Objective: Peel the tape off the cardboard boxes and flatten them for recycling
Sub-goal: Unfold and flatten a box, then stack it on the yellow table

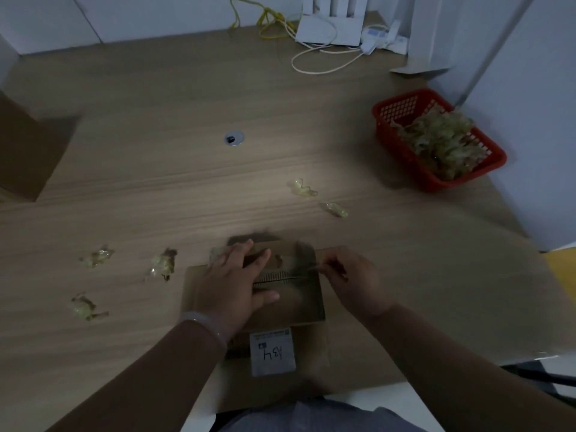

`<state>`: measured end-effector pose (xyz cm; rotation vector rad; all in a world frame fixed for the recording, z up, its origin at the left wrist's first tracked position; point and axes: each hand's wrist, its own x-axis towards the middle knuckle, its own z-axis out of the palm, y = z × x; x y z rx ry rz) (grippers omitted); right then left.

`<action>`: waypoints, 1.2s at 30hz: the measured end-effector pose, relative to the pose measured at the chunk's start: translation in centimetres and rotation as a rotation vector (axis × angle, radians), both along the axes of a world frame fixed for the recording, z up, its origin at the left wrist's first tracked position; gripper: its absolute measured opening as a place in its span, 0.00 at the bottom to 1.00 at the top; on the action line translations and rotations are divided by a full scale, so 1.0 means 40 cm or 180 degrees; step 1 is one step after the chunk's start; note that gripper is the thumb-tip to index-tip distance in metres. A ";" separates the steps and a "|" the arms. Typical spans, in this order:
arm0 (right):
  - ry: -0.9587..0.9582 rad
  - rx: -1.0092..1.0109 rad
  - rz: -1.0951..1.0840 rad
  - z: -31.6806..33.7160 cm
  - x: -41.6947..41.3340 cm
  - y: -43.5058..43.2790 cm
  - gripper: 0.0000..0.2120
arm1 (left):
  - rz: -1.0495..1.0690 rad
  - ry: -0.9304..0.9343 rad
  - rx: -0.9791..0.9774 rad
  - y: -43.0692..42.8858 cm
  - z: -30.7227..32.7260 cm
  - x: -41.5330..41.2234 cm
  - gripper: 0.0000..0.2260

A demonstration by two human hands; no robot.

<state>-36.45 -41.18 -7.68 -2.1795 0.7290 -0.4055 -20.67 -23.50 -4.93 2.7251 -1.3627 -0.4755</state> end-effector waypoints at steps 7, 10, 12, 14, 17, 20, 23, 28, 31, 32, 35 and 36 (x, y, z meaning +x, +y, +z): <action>0.0138 0.2834 -0.0894 0.025 0.045 -0.013 0.05 | -0.0030 -0.0049 0.0042 0.000 -0.004 -0.001 0.34; 0.0319 0.2583 -0.1116 0.018 0.054 -0.015 0.07 | -0.0039 -0.0079 0.0040 0.001 -0.007 0.000 0.34; 0.0422 0.2254 -0.1059 0.010 0.054 -0.007 0.05 | -0.0012 -0.0015 0.0011 0.001 -0.009 0.000 0.34; 0.0543 0.2172 -0.0966 0.003 0.045 0.007 0.05 | -0.0009 -0.0006 -0.0002 0.001 -0.010 0.000 0.34; 0.0560 0.2681 -0.0985 0.000 0.019 0.027 0.08 | 0.0052 0.0028 -0.0018 0.003 -0.012 -0.002 0.34; 0.0457 0.3195 -0.0878 0.010 -0.019 0.047 0.09 | 0.0081 0.0039 -0.0053 0.001 -0.011 -0.006 0.33; 0.0481 0.3414 -0.0954 0.026 -0.056 0.053 0.09 | 0.0124 0.0056 -0.0056 -0.004 -0.008 -0.005 0.33; 0.1163 0.2844 -0.0579 0.031 -0.099 0.071 0.06 | 0.0142 0.0072 -0.0071 -0.006 -0.006 -0.004 0.33; 0.1279 0.2468 -0.0652 0.028 -0.096 0.078 0.07 | 0.0176 0.0129 -0.0109 -0.004 -0.008 -0.006 0.33; 0.1293 0.2435 -0.0664 0.026 -0.094 0.077 0.07 | 0.0179 0.0139 -0.0126 -0.004 -0.009 -0.006 0.33; 0.1384 0.2580 -0.0613 0.028 -0.091 0.081 0.09 | 0.0157 0.0106 -0.0105 -0.002 -0.010 -0.005 0.33; 0.1377 0.2675 -0.0626 0.031 -0.091 0.084 0.09 | 0.0152 0.0098 -0.0101 -0.001 -0.010 -0.005 0.33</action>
